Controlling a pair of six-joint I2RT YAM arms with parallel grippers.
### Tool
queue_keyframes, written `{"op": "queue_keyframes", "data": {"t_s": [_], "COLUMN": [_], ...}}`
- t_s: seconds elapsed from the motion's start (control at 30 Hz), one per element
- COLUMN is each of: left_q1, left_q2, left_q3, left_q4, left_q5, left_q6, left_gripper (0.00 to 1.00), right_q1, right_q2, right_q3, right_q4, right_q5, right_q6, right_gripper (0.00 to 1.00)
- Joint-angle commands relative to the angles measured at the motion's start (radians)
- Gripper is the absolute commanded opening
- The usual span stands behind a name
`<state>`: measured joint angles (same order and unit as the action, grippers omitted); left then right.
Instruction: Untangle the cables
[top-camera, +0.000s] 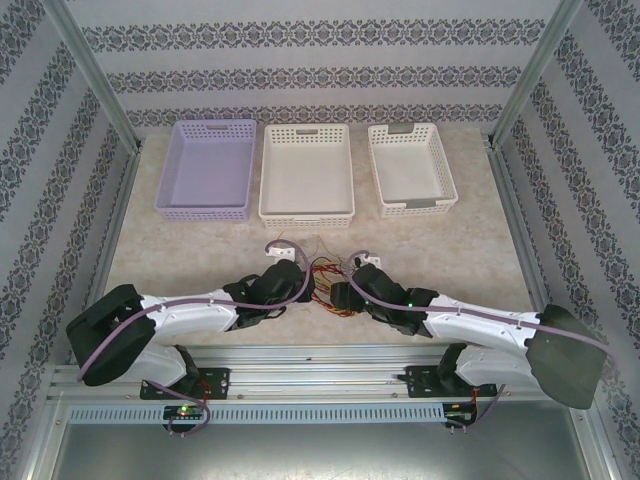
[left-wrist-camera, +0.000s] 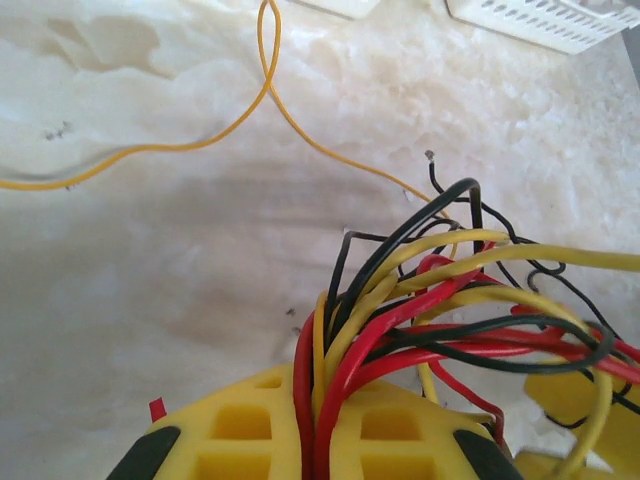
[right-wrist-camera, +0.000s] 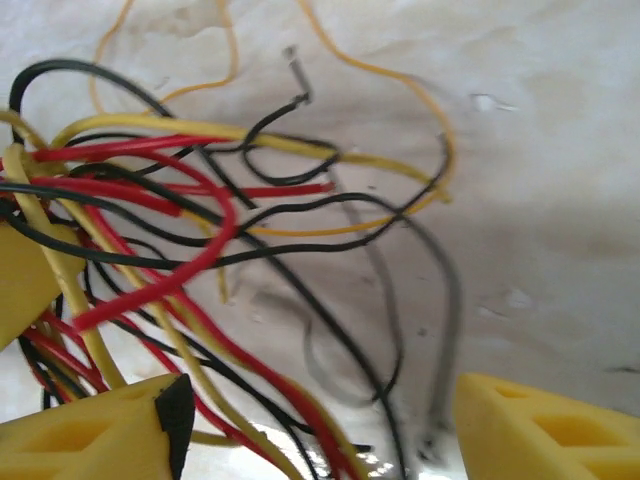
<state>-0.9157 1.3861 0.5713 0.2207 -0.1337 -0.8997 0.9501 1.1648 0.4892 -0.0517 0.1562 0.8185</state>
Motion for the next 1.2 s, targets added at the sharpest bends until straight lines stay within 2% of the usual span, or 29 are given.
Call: {"op": "queue_keyframes", "data": {"t_s": [0.0, 0.33, 0.67, 0.8, 0.93, 1.03, 1.1, 1.17], "left_q1": [-0.012, -0.023, -0.028, -0.029, -0.028, -0.029, -0.028, -0.029], "left_q2": [-0.022, -0.037, -0.121, -0.150, -0.174, -0.194, -0.207, -0.225], "left_q3": [0.006, -0.032, -0.079, -0.100, -0.128, -0.145, -0.155, -0.164], "left_q4": [0.054, 0.174, 0.199, 0.217, 0.257, 0.269, 0.273, 0.268], "left_q5": [-0.029, 0.066, 0.089, 0.101, 0.133, 0.150, 0.159, 0.161], "left_q6": [0.043, 0.071, 0.080, 0.084, 0.076, 0.074, 0.080, 0.081], "left_gripper": [0.00, 0.00, 0.00, 0.00, 0.00, 0.00, 0.00, 0.00], "right_q1": [0.030, 0.035, 0.056, 0.056, 0.049, 0.043, 0.044, 0.042], "right_q2": [0.016, 0.140, 0.287, 0.323, 0.332, 0.340, 0.335, 0.313], "right_q3": [0.018, 0.067, 0.129, 0.137, 0.129, 0.126, 0.127, 0.119], "right_q4": [0.071, 0.023, 0.029, 0.035, 0.061, 0.097, 0.097, 0.094], "right_q5": [-0.026, 0.121, 0.198, 0.227, 0.261, 0.229, 0.231, 0.247], "right_q6": [-0.077, -0.127, -0.178, -0.176, -0.191, -0.219, -0.216, -0.206], "right_gripper": [0.68, 0.51, 0.49, 0.30, 0.27, 0.08, 0.01, 0.00]}}
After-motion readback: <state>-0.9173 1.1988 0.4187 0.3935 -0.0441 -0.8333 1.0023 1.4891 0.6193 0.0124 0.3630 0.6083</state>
